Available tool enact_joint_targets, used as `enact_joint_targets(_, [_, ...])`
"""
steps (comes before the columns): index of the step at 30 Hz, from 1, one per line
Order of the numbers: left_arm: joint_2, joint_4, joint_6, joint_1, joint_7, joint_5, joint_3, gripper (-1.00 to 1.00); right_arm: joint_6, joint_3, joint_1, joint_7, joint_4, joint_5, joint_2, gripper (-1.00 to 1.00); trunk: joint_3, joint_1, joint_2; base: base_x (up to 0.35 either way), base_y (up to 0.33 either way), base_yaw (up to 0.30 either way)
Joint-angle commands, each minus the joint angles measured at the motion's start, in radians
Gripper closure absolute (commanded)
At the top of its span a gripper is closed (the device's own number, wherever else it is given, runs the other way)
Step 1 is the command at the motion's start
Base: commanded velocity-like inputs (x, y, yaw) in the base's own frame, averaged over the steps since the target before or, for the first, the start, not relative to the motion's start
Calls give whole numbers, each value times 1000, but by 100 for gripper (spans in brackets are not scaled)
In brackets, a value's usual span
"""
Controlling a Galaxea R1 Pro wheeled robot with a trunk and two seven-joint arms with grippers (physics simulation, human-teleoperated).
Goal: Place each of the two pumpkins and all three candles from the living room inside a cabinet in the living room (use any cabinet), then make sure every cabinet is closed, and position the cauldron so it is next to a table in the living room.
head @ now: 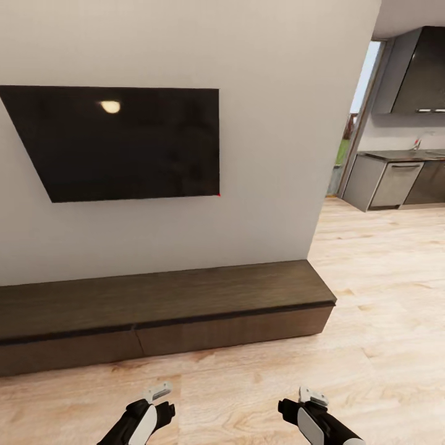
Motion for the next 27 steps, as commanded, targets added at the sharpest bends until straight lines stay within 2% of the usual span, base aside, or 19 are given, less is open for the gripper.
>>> enact_joint_targets(1, [1, -3, 8, 0, -1, 1, 2, -100, 1, -3, 2, 8, 0, -4, -9, -100, 0, 0, 0, 2, -2, 0])
enact_joint_targets(4, [3, -6, 43, -1, -10, 10, 7, -100, 2, -9, 14, 63, 1, -12, -51, -100, 0, 0, 0, 1, -1, 0])
enact_joint_targets(7, [8, -11, 134, -1, -68, 53, 25, -100, 3, -44, 26, 235, 13, -70, -122, -100, 0, 0, 0, 0, 0, 0])
enact_joint_targets(9, [10, -30, 210, -4, -120, 88, 51, -100, 2, -61, 29, 336, 44, -122, -151, -100, -6, 8, -14, 0, 0, 0])
enact_joint_targets(10, [11, -41, 232, -4, -132, 93, 56, -100, 1, -63, 29, 357, 52, -133, -157, -100, -9, 11, -21, 0, 0, 0])
enact_joint_targets(13, [22, -156, 389, -5, -169, 113, 76, -100, -5, -74, 30, 436, 78, -174, -189, -100, -19, 23, -42, 0, 0, 0])
enact_joint_targets(14, [26, -179, 419, -5, -172, 114, 80, -100, -9, -76, 31, 444, 81, -181, -194, -100, -22, 27, -49, 0, 0, 0])
enact_joint_targets(15, [36, -225, 477, -5, -179, 119, 96, -100, -31, -84, 31, 459, 92, -213, -208, -100, -25, 31, -56, 0, 0, 0])
enact_joint_targets(17, [54, -304, 565, -5, -190, 139, 158, -100, -52, -88, 31, 471, 110, -254, -215, -100, -31, 38, -70, 0, 0, 0])
enact_joint_targets(19, [66, -356, 605, -6, -195, 170, 226, -100, -65, -91, 31, 479, 127, -294, -220, -100, -38, 46, -84, 0, 0, 0])
enact_joint_targets(20, [76, -369, 616, -8, -196, 182, 249, -100, -69, -92, 31, 481, 131, -305, -222, -100, -41, 50, -91, 0, 0, 0])
enact_joint_targets(24, [113, -388, 630, -12, -199, 200, 282, -100, -76, -93, 31, 483, 138, -320, -224, -100, -53, 65, -119, 0, 0, 0])
enact_joint_targets(27, [121, -391, 631, -17, -200, 204, 289, -100, -76, -94, 31, 483, 139, -322, -224, -100, -63, 77, -140, 0, 0, 0])
